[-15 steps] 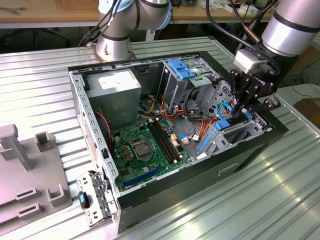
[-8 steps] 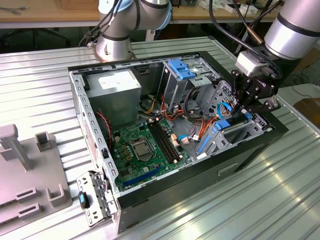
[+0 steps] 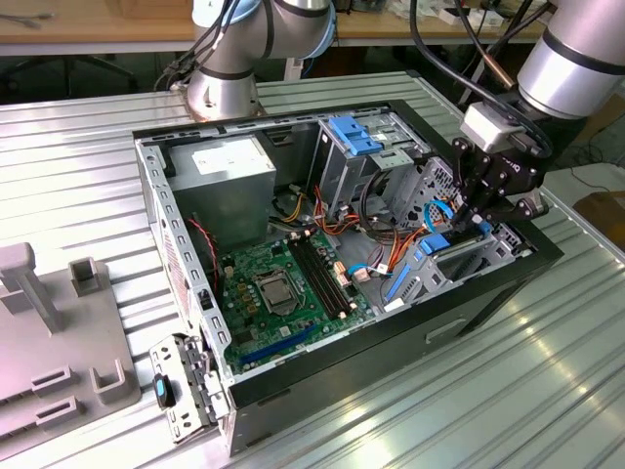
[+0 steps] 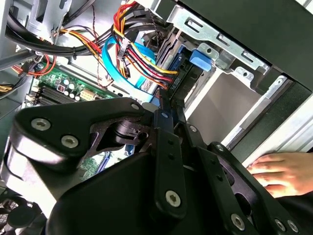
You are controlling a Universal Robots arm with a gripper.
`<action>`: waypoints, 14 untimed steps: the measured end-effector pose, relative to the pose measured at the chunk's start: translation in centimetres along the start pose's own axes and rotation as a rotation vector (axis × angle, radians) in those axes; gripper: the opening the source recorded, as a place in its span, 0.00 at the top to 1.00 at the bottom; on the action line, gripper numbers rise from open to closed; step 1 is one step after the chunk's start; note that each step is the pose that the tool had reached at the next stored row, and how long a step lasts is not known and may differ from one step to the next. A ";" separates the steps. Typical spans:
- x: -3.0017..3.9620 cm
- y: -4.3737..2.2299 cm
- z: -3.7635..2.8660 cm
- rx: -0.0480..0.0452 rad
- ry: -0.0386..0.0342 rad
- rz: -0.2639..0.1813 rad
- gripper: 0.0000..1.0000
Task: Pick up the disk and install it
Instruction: 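Insert the second disk wire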
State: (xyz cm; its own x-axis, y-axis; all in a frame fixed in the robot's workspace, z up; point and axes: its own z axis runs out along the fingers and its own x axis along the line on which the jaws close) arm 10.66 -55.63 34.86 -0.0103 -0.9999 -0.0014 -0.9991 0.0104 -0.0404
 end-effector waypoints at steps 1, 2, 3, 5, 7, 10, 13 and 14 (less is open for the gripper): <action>0.00 0.00 0.02 0.0000 -0.0004 0.000 0.84; 0.01 0.00 0.02 0.0000 -0.0004 0.000 0.84; 0.01 0.00 0.03 0.0001 -0.0004 0.000 0.84; 0.01 -0.01 0.04 0.0009 -0.0005 0.000 0.84; 0.01 0.00 0.05 0.0017 -0.0006 0.000 0.84; 0.01 0.00 0.05 0.0034 -0.0007 0.000 0.84; 0.01 0.00 0.05 0.0074 -0.0009 0.000 0.84; 0.01 0.00 0.05 0.0122 -0.0012 0.000 0.84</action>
State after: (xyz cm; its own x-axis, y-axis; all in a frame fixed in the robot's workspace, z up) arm 10.67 -55.63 34.81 -0.0101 -0.9999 -0.0026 -0.9986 0.0102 -0.0526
